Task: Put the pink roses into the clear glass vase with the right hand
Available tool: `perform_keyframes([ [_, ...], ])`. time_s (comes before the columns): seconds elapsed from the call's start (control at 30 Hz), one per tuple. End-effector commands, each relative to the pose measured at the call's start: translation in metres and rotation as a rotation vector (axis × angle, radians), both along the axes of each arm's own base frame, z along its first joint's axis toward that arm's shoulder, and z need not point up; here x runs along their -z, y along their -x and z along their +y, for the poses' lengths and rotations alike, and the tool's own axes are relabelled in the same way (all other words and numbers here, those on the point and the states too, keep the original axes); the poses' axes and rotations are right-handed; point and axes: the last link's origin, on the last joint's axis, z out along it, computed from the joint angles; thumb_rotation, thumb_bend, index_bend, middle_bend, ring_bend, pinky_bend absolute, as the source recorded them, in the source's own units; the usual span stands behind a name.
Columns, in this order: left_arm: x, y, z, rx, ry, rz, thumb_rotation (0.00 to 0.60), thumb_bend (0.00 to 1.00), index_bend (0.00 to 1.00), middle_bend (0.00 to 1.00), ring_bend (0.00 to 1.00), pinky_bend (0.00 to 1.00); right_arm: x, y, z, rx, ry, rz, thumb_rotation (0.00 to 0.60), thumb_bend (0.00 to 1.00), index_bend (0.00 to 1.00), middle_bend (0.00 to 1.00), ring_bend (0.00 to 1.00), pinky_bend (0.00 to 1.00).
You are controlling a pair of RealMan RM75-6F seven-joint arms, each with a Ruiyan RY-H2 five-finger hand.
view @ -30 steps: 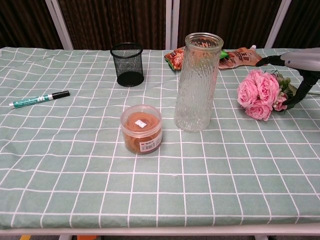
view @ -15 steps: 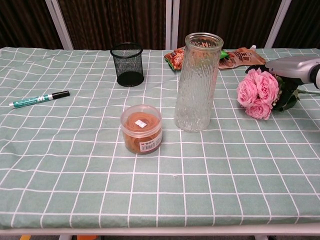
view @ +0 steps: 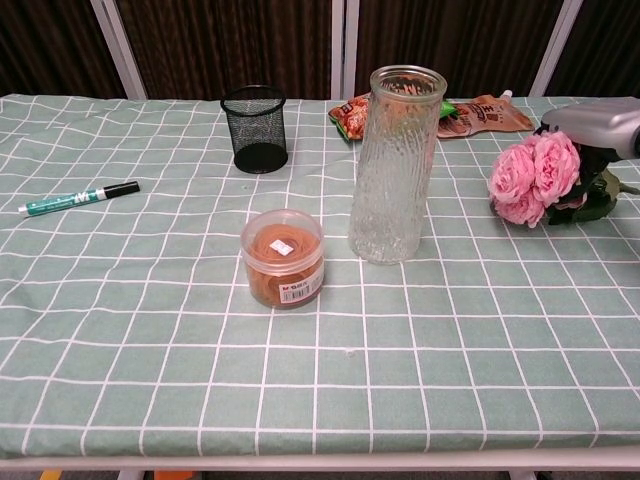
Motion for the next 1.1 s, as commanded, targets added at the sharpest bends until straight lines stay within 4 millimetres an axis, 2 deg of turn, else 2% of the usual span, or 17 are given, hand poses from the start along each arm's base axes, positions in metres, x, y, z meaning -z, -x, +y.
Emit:
perform_keyframes([
  [0.03, -0.001, 0.0, 0.0, -0.001, -0.003, -0.001, 0.6, 0.19, 0.13, 0.01, 0.0, 0.12, -0.027, -0.016, -0.001, -0.042, 0.06, -0.051, 0.6, 0.2, 0.56, 0.47, 0.32, 0.35],
  [0.1, 0.0, -0.001, 0.002, -0.002, -0.004, -0.001, 0.6, 0.19, 0.13, 0.01, 0.0, 0.12, -0.043, -0.031, -0.001, -0.074, 0.094, -0.094, 0.6, 0.2, 0.56, 0.47, 0.32, 0.35],
  [0.33, 0.002, -0.001, 0.001, -0.019, 0.017, 0.006, 0.6, 0.19, 0.13, 0.01, 0.0, 0.12, -0.118, -0.111, 0.013, -0.249, 0.219, -0.307, 0.6, 0.2, 0.57, 0.47, 0.32, 0.34],
  [0.43, 0.003, -0.002, 0.002, -0.02, 0.026, 0.008, 0.6, 0.19, 0.13, 0.01, 0.0, 0.12, -0.143, -0.144, 0.022, -0.312, 0.253, -0.392, 0.6, 0.2, 0.57, 0.48, 0.32, 0.34],
  [0.57, 0.004, -0.002, 0.003, -0.024, 0.032, 0.009, 0.6, 0.19, 0.13, 0.01, 0.0, 0.12, -0.167, -0.175, 0.031, -0.36, 0.289, -0.512, 0.6, 0.2, 0.58, 0.49, 0.32, 0.34],
  [0.67, 0.005, -0.003, 0.004, -0.022, 0.035, 0.008, 0.6, 0.19, 0.13, 0.01, 0.0, 0.12, -0.174, -0.193, 0.036, -0.368, 0.298, -0.614, 0.6, 0.2, 0.58, 0.49, 0.32, 0.35],
  [0.83, 0.005, -0.005, 0.006, -0.019, 0.036, 0.006, 0.6, 0.19, 0.13, 0.01, 0.0, 0.12, -0.171, -0.214, 0.048, -0.367, 0.249, -0.864, 0.6, 0.2, 0.58, 0.49, 0.32, 0.37],
  [0.93, 0.005, -0.003, 0.006, -0.024, 0.038, 0.008, 0.6, 0.19, 0.13, 0.01, 0.0, 0.12, -0.168, -0.219, 0.051, -0.361, 0.235, -0.933, 0.6, 0.2, 0.58, 0.5, 0.32, 0.38],
  [1.1, 0.006, 0.0, 0.006, -0.037, 0.042, 0.004, 0.6, 0.19, 0.13, 0.01, 0.0, 0.12, -0.16, -0.224, 0.057, -0.246, 0.118, -1.127, 0.6, 0.2, 0.58, 0.5, 0.32, 0.39],
])
